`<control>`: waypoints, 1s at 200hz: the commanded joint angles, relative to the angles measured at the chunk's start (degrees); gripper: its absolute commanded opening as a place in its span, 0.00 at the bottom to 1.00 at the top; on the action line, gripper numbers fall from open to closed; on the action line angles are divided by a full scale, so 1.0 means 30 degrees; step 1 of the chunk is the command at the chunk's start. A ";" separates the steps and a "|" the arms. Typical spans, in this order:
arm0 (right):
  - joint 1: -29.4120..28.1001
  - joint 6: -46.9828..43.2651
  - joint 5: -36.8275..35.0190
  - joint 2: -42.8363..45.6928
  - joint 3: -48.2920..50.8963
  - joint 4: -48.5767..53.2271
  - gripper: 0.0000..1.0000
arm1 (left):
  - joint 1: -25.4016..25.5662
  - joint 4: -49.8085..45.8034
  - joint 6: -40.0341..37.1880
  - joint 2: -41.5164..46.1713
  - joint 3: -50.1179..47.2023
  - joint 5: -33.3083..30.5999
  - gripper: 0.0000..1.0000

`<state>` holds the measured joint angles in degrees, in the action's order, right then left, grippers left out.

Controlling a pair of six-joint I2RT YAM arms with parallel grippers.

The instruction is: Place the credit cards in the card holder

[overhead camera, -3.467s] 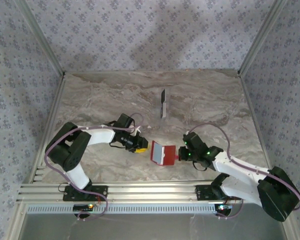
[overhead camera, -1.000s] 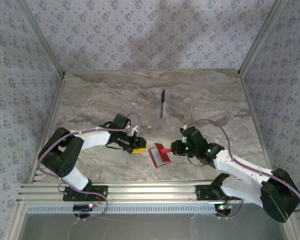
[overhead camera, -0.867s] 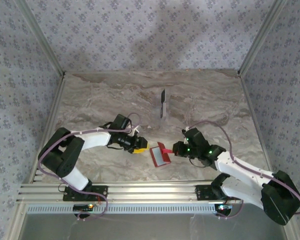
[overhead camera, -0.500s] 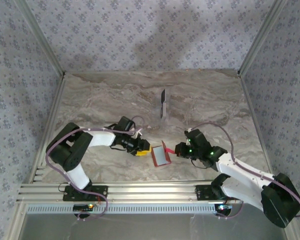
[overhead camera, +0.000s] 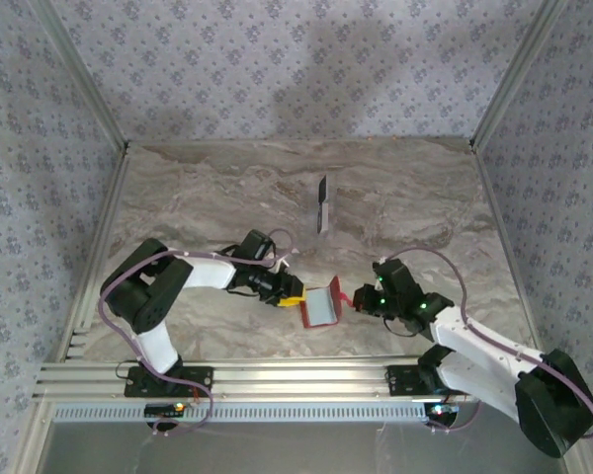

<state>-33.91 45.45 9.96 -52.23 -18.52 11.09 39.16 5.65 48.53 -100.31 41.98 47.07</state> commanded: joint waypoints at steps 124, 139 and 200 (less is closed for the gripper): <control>0.2626 -0.1294 0.1374 0.0783 0.0489 0.1668 0.00 | 0.1028 -0.4202 -0.1516 0.0362 0.2783 -0.2345 0.36; 0.2778 -0.1453 0.1554 0.0786 0.0591 0.1527 0.00 | 0.1039 -0.4421 -0.1531 0.0332 0.2967 -0.2444 0.33; 0.3443 -0.1995 0.2405 0.0623 0.0727 0.1114 0.00 | 0.1098 -0.4491 -0.1237 0.0162 0.3250 -0.2418 0.13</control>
<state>-24.29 41.15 15.11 -50.19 -16.75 14.81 42.13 -6.39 44.84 -99.09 50.22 39.68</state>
